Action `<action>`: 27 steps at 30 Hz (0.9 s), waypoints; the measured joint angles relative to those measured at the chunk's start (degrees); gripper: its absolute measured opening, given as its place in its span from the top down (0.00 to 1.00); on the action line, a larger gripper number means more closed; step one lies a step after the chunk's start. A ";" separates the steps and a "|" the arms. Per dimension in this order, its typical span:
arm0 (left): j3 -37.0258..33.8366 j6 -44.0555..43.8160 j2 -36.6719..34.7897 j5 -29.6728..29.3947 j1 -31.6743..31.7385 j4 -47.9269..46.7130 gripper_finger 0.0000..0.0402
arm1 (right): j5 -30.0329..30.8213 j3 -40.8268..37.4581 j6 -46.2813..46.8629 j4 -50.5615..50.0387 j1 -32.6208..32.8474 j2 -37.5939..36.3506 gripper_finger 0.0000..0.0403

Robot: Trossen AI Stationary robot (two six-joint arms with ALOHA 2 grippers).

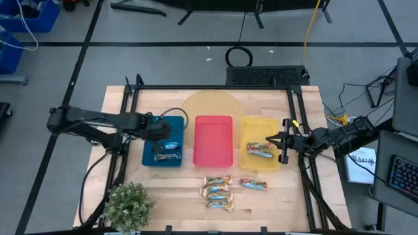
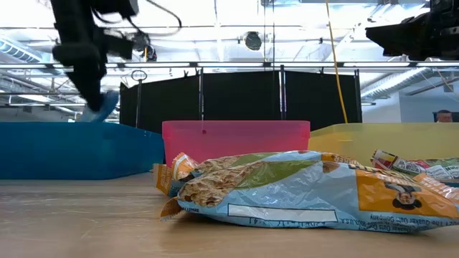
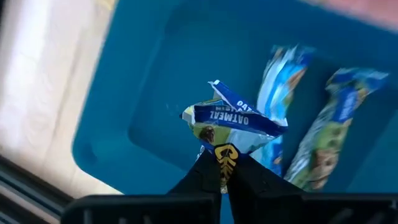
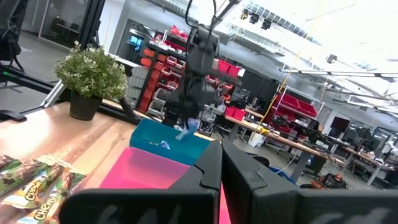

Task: Pick and place Granola Bars by type
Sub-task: Put the blue granola bar into the blue bin

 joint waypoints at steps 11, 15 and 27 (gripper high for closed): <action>-1.01 8.80 12.49 6.10 6.57 7.14 0.98 | 0.02 0.02 -1.30 -0.03 0.00 0.00 1.00; -1.01 9.34 15.74 9.28 7.64 8.30 0.95 | 0.02 0.01 -0.25 -0.04 0.00 -0.01 1.00; 1.84 16.76 13.98 13.20 4.31 5.59 0.54 | 0.07 0.00 0.07 -0.61 -0.02 0.25 1.00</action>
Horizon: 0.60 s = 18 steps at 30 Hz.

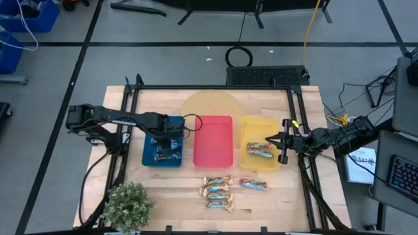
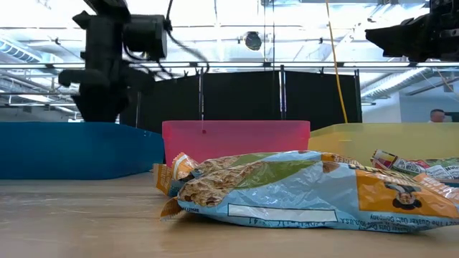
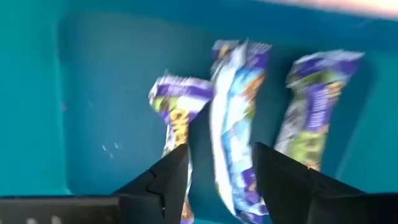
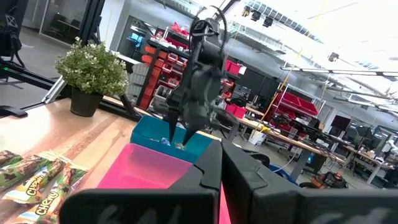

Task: Pick and place Granola Bars by type
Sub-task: Put the blue granola bar into the blue bin, then put the green granola bar into yellow bin

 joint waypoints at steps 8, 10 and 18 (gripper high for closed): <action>1.37 0.62 -11.89 -1.25 -6.23 22.94 0.62 | 0.02 0.00 0.28 0.03 0.02 0.36 1.00; 1.37 4.83 -14.27 -2.50 -8.44 27.22 0.68 | 0.02 0.00 0.31 0.27 0.01 0.62 1.00; -5.32 16.07 -30.96 -5.53 -13.47 35.17 0.97 | -0.01 0.00 0.31 -0.01 0.00 1.33 1.00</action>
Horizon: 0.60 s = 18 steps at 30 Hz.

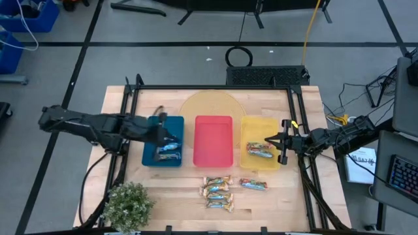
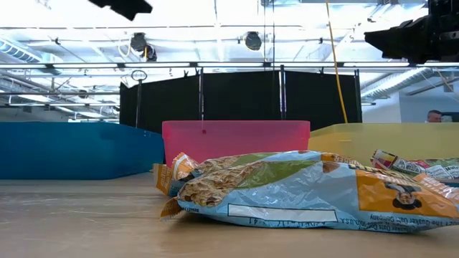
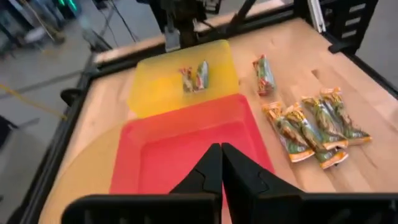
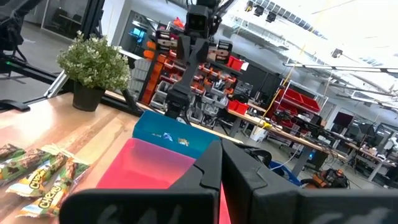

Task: Pick and place Granola Bars by type
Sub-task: Put the green granola bar into yellow bin

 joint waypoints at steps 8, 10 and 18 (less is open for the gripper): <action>-24.57 4.07 -20.50 -1.45 1.68 16.58 0.98 | -0.01 0.00 0.02 -0.01 0.02 0.06 1.00; -30.34 3.25 -25.22 0.74 2.17 23.19 0.99 | -0.01 0.00 0.01 -0.01 0.02 0.07 1.00; -46.74 2.87 -39.79 1.60 3.27 28.34 0.99 | 0.23 -0.02 -0.44 0.69 0.00 1.29 1.00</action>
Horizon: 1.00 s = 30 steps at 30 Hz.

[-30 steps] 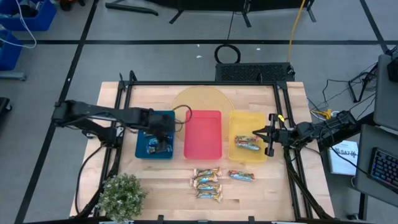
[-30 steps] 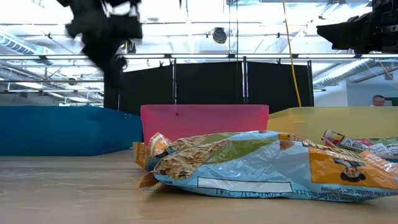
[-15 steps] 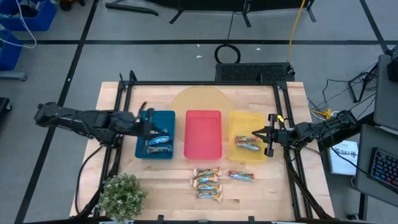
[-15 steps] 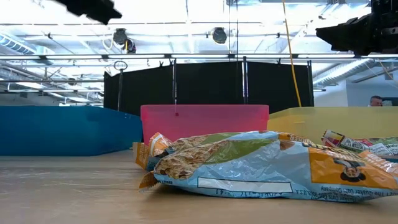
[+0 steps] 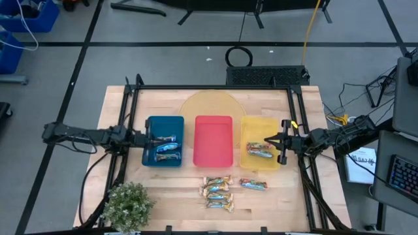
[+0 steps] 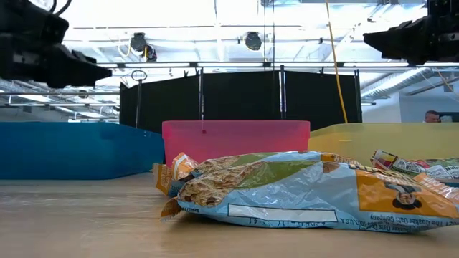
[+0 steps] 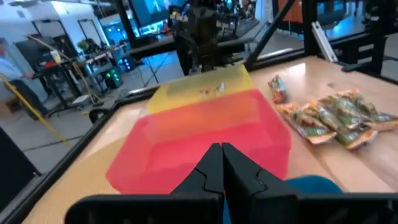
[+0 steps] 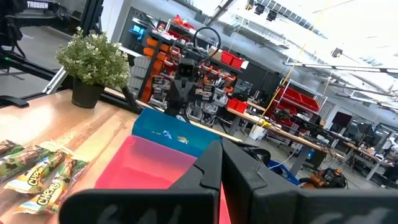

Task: Pick and place Granola Bars by type
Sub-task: Put the green granola bar into yellow bin

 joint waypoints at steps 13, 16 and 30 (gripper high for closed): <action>0.34 3.62 -2.08 -3.79 0.70 0.45 0.99 | 11.09 28.89 6.23 -13.62 3.26 30.35 1.00; 0.34 3.60 -2.08 -5.65 0.66 0.25 0.95 | 15.57 46.51 17.10 -36.82 4.79 45.21 1.00; 0.36 1.38 -2.04 -7.13 0.66 -2.16 0.93 | -9.92 89.66 58.53 -86.60 8.26 91.66 0.77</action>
